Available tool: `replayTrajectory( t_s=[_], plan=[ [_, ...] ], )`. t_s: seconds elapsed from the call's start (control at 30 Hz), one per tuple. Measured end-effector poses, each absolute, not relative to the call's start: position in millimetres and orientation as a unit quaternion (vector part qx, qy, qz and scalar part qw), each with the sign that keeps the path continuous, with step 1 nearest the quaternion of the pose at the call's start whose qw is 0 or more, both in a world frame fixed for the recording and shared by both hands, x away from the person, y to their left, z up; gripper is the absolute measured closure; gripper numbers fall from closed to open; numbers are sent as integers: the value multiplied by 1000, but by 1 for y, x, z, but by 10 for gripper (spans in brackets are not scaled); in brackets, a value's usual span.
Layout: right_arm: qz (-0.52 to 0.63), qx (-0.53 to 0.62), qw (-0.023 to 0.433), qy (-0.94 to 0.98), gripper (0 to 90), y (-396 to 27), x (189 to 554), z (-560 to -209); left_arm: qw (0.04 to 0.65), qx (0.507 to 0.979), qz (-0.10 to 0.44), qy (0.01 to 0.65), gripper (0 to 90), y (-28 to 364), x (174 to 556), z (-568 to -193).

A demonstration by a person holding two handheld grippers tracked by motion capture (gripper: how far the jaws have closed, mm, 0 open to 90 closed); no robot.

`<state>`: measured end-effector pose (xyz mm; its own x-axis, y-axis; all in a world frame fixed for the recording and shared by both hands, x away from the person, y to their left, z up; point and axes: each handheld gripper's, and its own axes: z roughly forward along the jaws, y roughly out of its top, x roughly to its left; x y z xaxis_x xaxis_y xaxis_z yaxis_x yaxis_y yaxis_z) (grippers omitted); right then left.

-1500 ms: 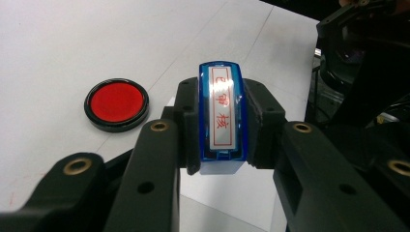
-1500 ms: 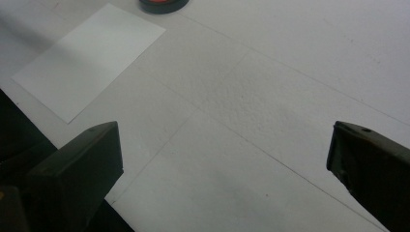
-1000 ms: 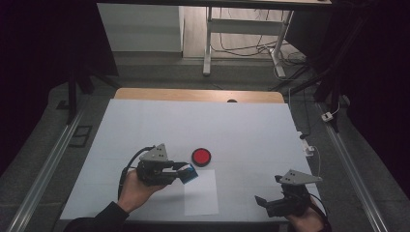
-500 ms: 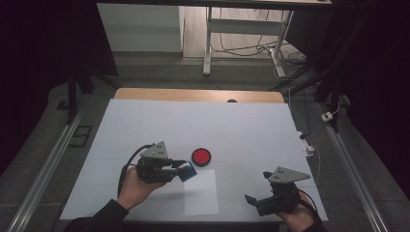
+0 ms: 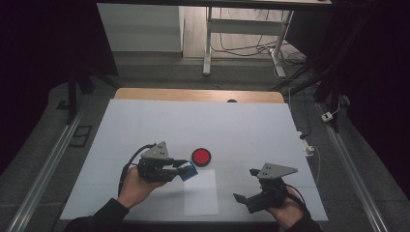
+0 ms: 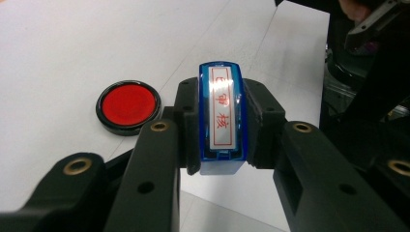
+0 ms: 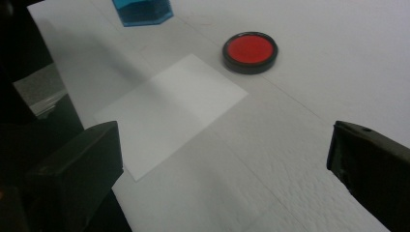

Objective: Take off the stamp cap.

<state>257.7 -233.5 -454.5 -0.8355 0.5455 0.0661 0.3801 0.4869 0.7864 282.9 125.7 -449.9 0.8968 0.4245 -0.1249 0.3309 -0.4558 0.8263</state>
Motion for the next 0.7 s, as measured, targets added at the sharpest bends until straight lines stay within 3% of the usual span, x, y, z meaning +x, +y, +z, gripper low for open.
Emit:
replayTrajectory(
  t_s=[0.17,0.7],
  plan=[
    [436,266,67,857,0,-221,263,-458,474,853,51,214,700,125,283,-450],
    [427,254,45,867,0,-191,278,-464,477,858,48,186,700,123,286,-449]
  ],
)
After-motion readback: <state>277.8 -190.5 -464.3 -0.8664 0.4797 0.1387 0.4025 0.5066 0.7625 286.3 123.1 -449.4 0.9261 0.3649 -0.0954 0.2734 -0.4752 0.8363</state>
